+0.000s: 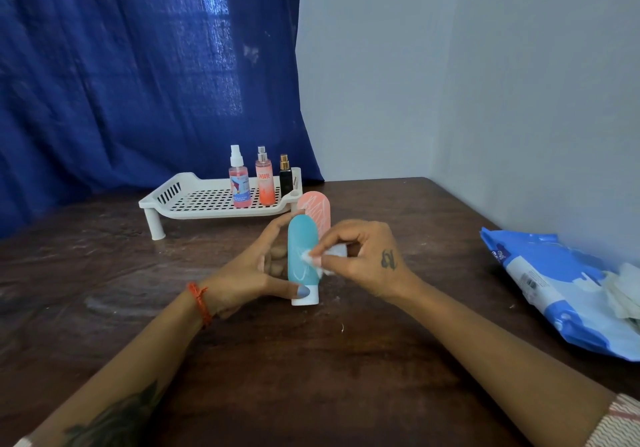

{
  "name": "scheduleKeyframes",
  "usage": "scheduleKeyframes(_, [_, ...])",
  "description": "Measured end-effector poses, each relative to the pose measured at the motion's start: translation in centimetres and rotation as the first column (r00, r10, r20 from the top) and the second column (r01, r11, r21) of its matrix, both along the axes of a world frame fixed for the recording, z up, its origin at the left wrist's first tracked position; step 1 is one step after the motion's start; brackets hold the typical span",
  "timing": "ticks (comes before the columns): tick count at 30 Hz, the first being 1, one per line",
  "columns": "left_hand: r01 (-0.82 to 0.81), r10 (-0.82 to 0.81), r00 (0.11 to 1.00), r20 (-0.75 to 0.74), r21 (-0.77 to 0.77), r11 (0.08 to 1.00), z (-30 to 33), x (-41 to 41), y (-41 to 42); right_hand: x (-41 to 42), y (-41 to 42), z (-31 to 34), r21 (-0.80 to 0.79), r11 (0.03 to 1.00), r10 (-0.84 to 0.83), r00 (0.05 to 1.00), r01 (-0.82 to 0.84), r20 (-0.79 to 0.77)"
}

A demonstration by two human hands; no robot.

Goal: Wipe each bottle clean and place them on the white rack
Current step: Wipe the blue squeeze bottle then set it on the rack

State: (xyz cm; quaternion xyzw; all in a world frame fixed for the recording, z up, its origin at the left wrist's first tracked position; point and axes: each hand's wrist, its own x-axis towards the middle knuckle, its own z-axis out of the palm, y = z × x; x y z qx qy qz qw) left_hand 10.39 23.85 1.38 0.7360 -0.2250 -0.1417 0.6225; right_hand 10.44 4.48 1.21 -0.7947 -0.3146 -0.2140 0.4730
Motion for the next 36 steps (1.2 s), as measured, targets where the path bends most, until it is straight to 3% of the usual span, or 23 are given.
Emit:
scheduleKeyframes(4, [0.004, -0.004, 1.000, 0.019, 0.009, 1.000, 0.07, -0.16, -0.06, 0.46, 0.28, -0.29, 0.057, 0.990, -0.136, 0.976, 0.128, 0.172])
scheduleKeyframes(12, [-0.003, 0.002, 1.000, 0.030, 0.023, 1.000, 0.21, -0.44, -0.29, 0.42, 0.03, -0.42, -0.049, 0.999, -0.013, 0.985, 0.022, 0.172])
scheduleKeyframes(20, [-0.010, 0.009, 1.000, 0.018, 0.034, 0.999, 0.25, -0.42, -0.28, 0.14, -0.05, -0.38, -0.066, 0.991, 0.117, 0.992, -0.113, 0.051])
scheduleKeyframes(26, [-0.016, 0.014, 0.999, 0.033, 0.035, 0.999, 0.32, -0.57, -0.39, 0.48, 0.25, -0.34, 0.078, 0.990, -0.134, 0.968, 0.120, 0.214])
scheduleKeyframes(36, [-0.012, 0.010, 0.999, 0.050, 0.037, 0.999, 0.18, -0.55, -0.35, 0.12, 0.60, -0.43, -0.094, 0.995, -0.008, 0.931, 0.045, 0.366])
